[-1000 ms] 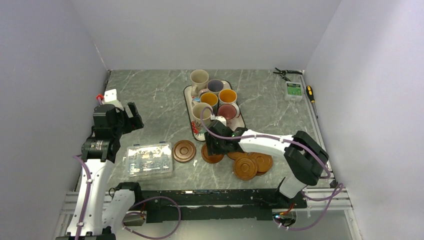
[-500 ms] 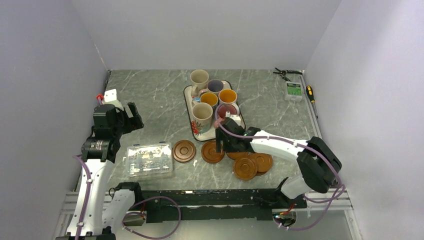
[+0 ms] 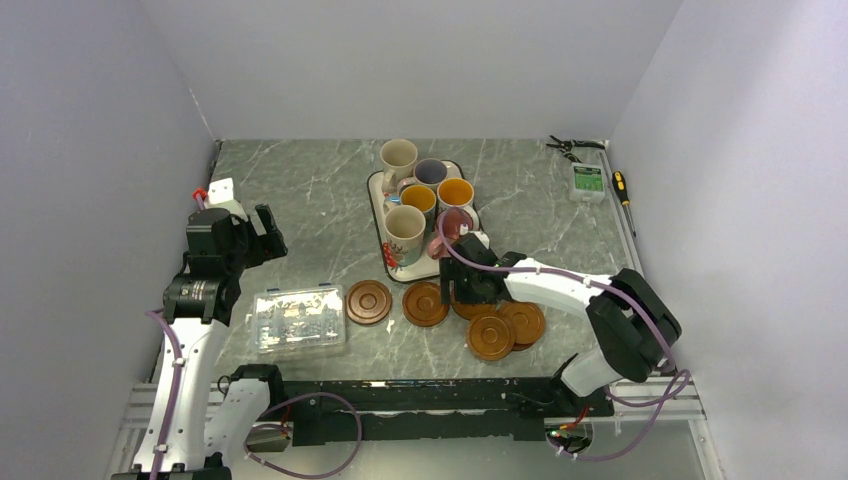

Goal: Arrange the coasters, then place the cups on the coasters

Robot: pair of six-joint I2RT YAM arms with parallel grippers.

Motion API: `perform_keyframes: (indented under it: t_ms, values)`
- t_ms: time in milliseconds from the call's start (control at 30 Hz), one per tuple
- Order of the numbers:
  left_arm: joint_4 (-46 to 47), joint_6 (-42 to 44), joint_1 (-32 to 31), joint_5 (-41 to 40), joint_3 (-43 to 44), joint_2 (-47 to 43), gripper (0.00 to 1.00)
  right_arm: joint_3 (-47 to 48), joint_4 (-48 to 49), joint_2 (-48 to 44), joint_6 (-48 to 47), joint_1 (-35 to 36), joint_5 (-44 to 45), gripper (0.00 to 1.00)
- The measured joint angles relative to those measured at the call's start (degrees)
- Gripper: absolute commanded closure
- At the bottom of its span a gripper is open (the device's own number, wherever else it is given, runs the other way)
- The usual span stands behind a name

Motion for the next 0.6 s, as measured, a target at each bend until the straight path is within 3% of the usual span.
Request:
perform_keyframes:
  t_ms: [600]
  values:
    - [0.0,0.0,0.0,0.0,0.0,0.0,0.06,2.62,2.89,3.82,-2.56,2.78,-4.59,0.2]
